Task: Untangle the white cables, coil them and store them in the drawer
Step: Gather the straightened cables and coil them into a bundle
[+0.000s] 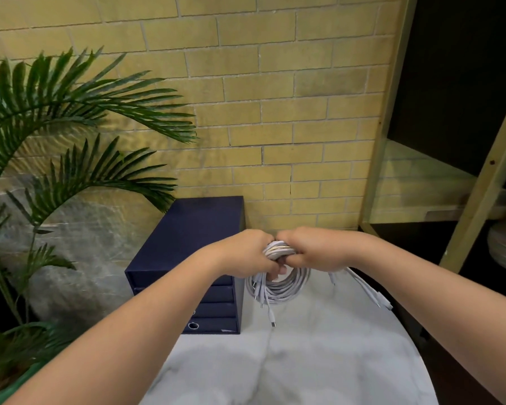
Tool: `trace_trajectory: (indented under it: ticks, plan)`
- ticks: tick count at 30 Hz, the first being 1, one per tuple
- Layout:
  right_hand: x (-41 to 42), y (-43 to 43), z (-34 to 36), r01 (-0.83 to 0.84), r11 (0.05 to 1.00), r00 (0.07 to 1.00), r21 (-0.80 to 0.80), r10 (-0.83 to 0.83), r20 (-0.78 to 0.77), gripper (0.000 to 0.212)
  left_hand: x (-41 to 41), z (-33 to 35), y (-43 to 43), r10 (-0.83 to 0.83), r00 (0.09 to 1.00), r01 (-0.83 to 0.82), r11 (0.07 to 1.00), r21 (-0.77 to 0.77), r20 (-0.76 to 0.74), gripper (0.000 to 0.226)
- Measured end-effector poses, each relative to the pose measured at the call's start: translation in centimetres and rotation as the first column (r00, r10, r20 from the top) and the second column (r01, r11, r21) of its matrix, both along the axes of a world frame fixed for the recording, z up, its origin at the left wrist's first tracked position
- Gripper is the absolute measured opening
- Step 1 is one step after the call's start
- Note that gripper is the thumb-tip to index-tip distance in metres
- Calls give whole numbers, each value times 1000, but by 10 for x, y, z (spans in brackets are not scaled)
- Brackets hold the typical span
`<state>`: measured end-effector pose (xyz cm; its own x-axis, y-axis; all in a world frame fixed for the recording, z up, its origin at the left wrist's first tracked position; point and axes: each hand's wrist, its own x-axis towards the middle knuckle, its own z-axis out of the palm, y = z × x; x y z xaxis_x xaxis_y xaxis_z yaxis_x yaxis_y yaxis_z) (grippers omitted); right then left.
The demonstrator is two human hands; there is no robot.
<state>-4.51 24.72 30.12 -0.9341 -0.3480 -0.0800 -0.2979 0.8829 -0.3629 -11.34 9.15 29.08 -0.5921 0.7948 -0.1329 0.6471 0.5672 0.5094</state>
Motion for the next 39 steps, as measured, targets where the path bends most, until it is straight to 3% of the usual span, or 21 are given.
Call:
trace_trajectory:
  ticks: [4,7,13,16,20,25,29,33,39]
  plan:
    - [2,0,0,-12,1000,1000,27,11,26,8,1,-3,-6,-7,997,4,999,42,77,28]
    - [2,3,1,-30,1000,999,10,29,27,15,4,-4,-10,-54,983,37,995,96,178,25]
    - [-1,9,-2,31,984,1000,-174,-29,10,29,11,-10,-13,-17,991,-10,981,196,136,52]
    - [1,15,0,55,971,998,-231,-49,31,34,12,-11,-17,5,984,-46,972,231,177,49]
    - [8,25,3,119,946,991,-303,-94,96,14,8,-14,-24,74,976,-129,954,271,205,45]
    - [9,31,-5,150,951,988,-272,-136,70,24,5,-17,-30,108,946,-232,883,409,304,42]
    - [13,24,-21,182,862,981,-473,-189,34,22,8,-20,-29,82,878,-355,773,526,472,45]
    - [16,13,-38,183,763,974,-619,-224,12,9,12,-27,-27,77,832,-447,679,582,549,48]
    - [26,-13,-59,183,563,943,-806,-331,-17,25,16,-39,-19,133,780,-557,593,581,612,45]
